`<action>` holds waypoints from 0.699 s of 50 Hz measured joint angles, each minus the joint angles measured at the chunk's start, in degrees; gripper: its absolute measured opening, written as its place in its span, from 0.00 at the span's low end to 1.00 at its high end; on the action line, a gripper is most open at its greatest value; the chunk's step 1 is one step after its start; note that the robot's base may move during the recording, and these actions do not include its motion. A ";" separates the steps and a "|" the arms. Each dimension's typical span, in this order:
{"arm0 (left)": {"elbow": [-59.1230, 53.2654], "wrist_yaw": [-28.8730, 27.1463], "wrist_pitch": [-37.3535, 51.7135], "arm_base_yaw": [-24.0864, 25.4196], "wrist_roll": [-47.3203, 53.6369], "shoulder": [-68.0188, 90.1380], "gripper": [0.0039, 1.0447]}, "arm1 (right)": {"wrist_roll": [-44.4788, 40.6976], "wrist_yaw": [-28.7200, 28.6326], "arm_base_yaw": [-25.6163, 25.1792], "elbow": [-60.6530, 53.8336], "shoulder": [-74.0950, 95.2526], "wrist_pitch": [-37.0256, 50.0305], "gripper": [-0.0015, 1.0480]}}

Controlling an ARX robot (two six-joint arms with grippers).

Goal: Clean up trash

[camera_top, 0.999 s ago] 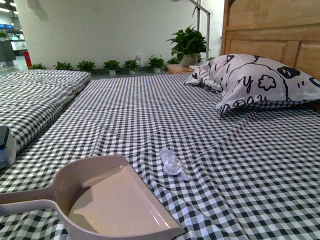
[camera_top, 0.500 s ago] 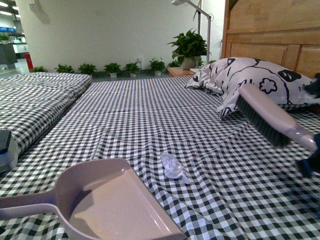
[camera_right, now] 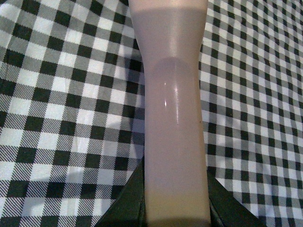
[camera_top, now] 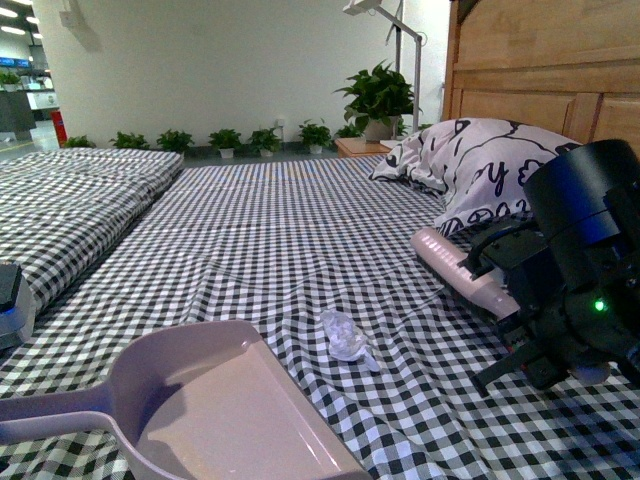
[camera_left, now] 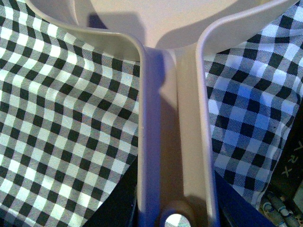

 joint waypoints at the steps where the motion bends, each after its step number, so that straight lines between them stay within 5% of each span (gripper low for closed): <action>1: 0.00 -0.02 0.00 0.00 0.00 -0.02 0.24 | -0.15 -0.02 0.15 -0.04 0.17 0.13 0.18; 19: 0.00 -0.02 0.00 0.00 0.00 -0.02 0.24 | -1.25 -10.27 6.29 -5.84 0.04 0.87 0.17; 35: 0.00 -0.02 0.00 0.00 0.02 0.00 0.24 | -0.59 -27.17 10.97 -11.15 -10.47 -6.78 0.17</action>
